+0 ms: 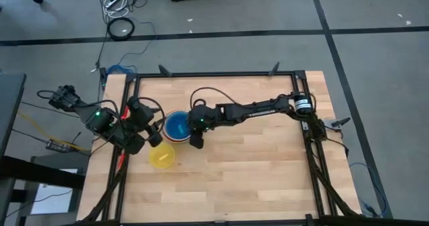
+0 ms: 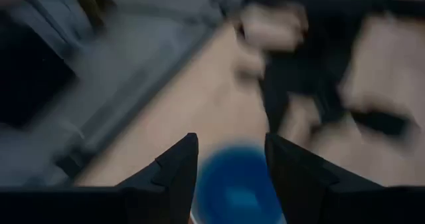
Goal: Nest bowls inside each other
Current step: Stack the light yellow bowl on top of blue bowl
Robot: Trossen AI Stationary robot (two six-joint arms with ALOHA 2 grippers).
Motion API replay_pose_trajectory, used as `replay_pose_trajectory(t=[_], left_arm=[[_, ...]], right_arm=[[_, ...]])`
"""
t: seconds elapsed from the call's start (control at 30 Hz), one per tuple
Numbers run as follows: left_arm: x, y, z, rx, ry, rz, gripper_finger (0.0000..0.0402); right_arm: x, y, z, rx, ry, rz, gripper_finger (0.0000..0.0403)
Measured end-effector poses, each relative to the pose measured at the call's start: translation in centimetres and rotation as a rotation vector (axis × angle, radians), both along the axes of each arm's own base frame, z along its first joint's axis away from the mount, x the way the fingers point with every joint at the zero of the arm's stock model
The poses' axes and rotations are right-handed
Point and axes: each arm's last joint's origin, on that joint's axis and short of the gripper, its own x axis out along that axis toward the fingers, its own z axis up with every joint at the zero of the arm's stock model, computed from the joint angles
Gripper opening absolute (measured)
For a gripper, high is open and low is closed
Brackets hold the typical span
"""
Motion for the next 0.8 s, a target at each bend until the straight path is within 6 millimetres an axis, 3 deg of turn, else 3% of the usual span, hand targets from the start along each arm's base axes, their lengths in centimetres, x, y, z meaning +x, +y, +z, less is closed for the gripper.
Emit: replay_pose_trajectory(t=[0.17,0.37,0.57,0.7,0.8], left_arm=[[-1.2,-0.3,-1.7,-0.329,0.252,-0.053,0.0184],[-2.3,-1.5,-6.6,-0.538,0.502,0.004,0.0184],[-2.4,-1.8,-10.8,-0.613,0.422,0.343,0.0184],[-2.0,-2.1,-12.8,-0.642,0.471,0.44,0.0184],[-1.0,-2.8,-13.7,-0.683,0.434,0.418,0.0184]], right_arm=[[-3.3,-0.6,1.9,-0.15,0.215,-0.1,0.0119],[-8.5,0.6,6.2,-0.272,0.384,-0.196,0.0119],[-13.9,2.5,11.2,-0.271,0.366,-0.302,0.0119],[-16.6,3.7,13.7,-0.256,0.292,-0.347,0.0119],[-17.8,4.3,14.9,-0.256,0.239,-0.366,0.0119]])
